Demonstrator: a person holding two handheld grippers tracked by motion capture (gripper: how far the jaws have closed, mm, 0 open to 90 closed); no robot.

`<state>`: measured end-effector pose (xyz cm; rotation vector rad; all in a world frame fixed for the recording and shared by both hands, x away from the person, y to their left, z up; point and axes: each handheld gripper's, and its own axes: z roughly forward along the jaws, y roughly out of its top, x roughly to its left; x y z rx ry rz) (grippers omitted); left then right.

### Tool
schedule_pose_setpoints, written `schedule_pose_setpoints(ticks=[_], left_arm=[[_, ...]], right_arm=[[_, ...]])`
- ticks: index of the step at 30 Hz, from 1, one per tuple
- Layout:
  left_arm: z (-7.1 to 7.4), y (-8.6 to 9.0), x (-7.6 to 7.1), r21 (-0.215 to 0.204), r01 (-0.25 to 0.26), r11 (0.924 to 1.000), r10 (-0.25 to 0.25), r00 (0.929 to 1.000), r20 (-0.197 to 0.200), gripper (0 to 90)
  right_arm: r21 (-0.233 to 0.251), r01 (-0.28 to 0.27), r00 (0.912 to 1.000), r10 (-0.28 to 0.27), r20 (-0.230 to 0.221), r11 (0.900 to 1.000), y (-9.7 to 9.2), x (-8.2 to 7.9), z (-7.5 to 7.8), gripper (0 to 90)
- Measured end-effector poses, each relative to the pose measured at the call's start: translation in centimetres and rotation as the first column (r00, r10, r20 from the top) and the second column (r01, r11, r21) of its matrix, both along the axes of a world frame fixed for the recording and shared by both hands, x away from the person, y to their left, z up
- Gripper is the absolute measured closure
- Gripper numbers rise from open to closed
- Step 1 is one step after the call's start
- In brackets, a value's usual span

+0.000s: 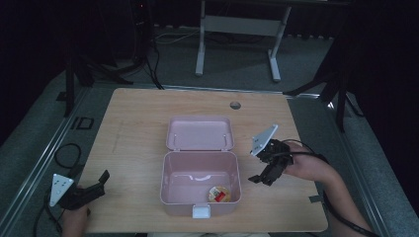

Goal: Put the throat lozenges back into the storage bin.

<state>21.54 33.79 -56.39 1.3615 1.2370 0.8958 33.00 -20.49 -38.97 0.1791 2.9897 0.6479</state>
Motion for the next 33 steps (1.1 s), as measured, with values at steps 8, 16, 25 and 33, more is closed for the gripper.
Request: schedule_pose_setpoints(ticks=[8,16,25,33], left_arm=[[0.0,0.0,0.0,-0.001,-0.001,1.0000,0.001,1.0000,-0.002,0.4],[0.0,0.0,0.0,-0.001,0.000,1.0000,0.000,1.0000,-0.001,0.4],[0.0,0.0,0.0,-0.001,-0.001,1.0000,0.001,1.0000,-0.002,0.4],[0.0,0.0,0.0,0.001,-0.001,1.0000,0.001,1.0000,-0.004,0.4]], right_arm=[[0.070,0.142,0.9883,-0.137,-0.067,0.9874,-2.7,1.5,-6.5,13.3],[0.156,0.336,0.9417,-0.334,-0.036,0.9289,-5.4,2.5,-12.8,12.9],[0.285,0.490,0.8500,-0.524,0.055,0.8241,-8.4,2.2,-15.5,11.7],[0.364,0.613,0.7202,-0.685,0.108,0.7013,-11.3,1.7,-16.0,11.7]])
